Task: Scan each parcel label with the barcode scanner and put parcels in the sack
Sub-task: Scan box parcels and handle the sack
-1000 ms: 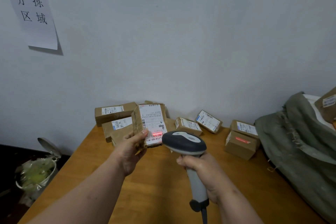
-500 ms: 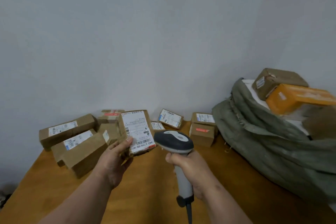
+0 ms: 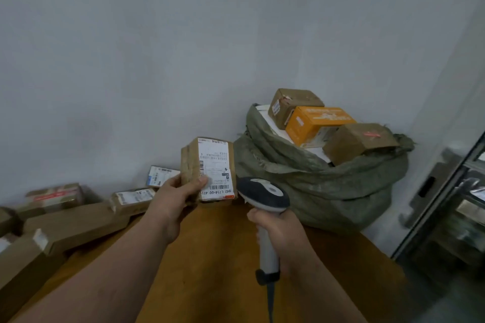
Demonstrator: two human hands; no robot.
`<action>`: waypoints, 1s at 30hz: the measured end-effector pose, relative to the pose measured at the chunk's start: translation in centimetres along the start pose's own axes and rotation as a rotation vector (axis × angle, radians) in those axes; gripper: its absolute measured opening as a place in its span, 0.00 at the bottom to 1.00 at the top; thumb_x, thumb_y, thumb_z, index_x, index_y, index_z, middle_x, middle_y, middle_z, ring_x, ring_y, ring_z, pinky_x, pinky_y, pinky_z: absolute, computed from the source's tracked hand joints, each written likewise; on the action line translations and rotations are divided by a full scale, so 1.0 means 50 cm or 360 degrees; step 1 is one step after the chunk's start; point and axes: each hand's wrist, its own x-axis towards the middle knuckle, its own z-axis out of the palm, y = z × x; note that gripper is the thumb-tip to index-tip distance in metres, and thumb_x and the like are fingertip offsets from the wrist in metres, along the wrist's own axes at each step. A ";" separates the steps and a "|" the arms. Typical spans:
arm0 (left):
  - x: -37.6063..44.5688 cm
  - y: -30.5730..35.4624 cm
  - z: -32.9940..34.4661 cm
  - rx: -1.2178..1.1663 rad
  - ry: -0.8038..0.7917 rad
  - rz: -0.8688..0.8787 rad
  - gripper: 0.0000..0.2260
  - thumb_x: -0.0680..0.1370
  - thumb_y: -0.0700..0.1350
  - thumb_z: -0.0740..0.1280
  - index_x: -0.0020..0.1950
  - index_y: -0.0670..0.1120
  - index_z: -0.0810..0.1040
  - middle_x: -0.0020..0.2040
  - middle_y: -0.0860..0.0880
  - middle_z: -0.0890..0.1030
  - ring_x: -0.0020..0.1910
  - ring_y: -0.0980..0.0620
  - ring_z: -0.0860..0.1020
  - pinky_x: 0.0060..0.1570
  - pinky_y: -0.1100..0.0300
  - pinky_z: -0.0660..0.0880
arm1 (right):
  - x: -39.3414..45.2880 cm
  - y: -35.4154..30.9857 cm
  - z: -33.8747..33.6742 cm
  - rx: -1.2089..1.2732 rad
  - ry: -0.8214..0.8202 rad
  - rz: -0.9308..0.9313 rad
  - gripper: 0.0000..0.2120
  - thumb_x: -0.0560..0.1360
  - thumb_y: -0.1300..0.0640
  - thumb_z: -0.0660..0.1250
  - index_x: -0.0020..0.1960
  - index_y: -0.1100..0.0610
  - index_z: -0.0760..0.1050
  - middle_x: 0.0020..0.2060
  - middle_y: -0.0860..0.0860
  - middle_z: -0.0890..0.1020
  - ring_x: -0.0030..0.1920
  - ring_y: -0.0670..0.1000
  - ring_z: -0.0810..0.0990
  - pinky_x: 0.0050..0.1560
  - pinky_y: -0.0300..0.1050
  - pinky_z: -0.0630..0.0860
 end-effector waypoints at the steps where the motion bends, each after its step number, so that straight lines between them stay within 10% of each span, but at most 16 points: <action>1: 0.008 0.004 0.030 0.0037 -0.0027 0.0003 0.31 0.65 0.47 0.77 0.67 0.46 0.74 0.50 0.47 0.86 0.52 0.47 0.84 0.52 0.53 0.79 | 0.005 0.000 -0.019 0.0013 0.0024 0.0006 0.10 0.71 0.59 0.74 0.50 0.57 0.76 0.43 0.55 0.79 0.43 0.53 0.78 0.50 0.51 0.76; 14: 0.221 0.006 0.499 0.0269 0.0103 0.0259 0.46 0.54 0.61 0.82 0.67 0.51 0.68 0.58 0.49 0.82 0.53 0.48 0.83 0.53 0.46 0.82 | 0.211 -0.045 -0.341 0.0212 0.0333 -0.0254 0.07 0.75 0.64 0.71 0.47 0.55 0.74 0.43 0.55 0.78 0.44 0.53 0.78 0.45 0.48 0.74; 20: 0.267 -0.070 0.634 0.1091 0.0366 0.0389 0.41 0.69 0.61 0.76 0.73 0.51 0.57 0.71 0.45 0.65 0.67 0.41 0.72 0.63 0.45 0.74 | 0.303 -0.060 -0.456 0.0226 0.0300 -0.0255 0.05 0.74 0.63 0.72 0.47 0.55 0.79 0.42 0.52 0.81 0.43 0.49 0.78 0.42 0.44 0.73; 30: 0.248 -0.096 0.637 0.1757 0.0213 0.0785 0.26 0.75 0.64 0.68 0.66 0.55 0.64 0.63 0.52 0.77 0.57 0.50 0.79 0.54 0.50 0.80 | 0.371 -0.049 -0.490 0.0342 0.0252 -0.0157 0.10 0.71 0.60 0.74 0.53 0.56 0.82 0.46 0.53 0.84 0.50 0.54 0.80 0.47 0.48 0.74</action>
